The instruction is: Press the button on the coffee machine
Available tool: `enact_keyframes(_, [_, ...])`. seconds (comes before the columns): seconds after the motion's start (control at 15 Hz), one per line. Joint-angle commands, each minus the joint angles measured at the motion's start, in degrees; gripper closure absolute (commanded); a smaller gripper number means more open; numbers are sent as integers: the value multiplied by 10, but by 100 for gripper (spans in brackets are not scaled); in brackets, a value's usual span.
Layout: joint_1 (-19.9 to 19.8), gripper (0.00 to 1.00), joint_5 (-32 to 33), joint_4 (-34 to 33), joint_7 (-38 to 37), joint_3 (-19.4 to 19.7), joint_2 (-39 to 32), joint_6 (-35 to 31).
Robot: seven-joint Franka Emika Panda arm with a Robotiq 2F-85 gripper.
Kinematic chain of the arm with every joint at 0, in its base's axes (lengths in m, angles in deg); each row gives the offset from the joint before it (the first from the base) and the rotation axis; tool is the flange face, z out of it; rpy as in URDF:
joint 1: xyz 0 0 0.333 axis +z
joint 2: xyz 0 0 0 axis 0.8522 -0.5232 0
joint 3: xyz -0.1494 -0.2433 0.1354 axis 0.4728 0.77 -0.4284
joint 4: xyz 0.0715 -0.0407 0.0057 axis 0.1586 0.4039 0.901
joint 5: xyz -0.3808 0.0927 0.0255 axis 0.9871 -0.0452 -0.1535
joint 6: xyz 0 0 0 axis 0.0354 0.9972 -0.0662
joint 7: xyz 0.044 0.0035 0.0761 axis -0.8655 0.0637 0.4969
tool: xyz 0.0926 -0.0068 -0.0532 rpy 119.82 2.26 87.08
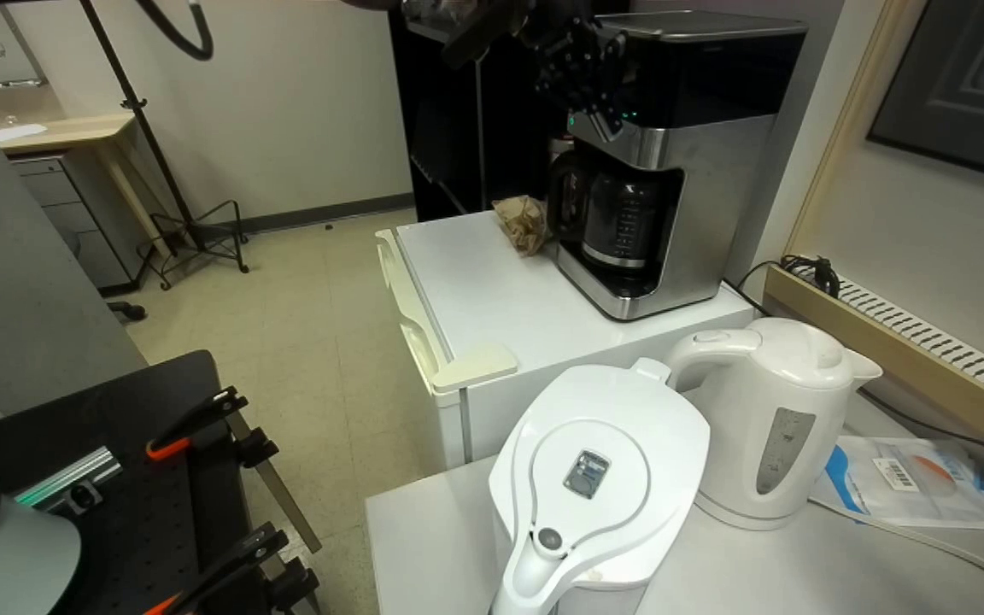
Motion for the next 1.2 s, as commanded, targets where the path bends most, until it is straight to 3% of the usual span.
enact_keyframes(0.0, [15, 98, 15, -26, -11, 16, -22, -13])
enact_keyframes(1.13, [26, 98, 12, -51, -7, 23, -40, -26])
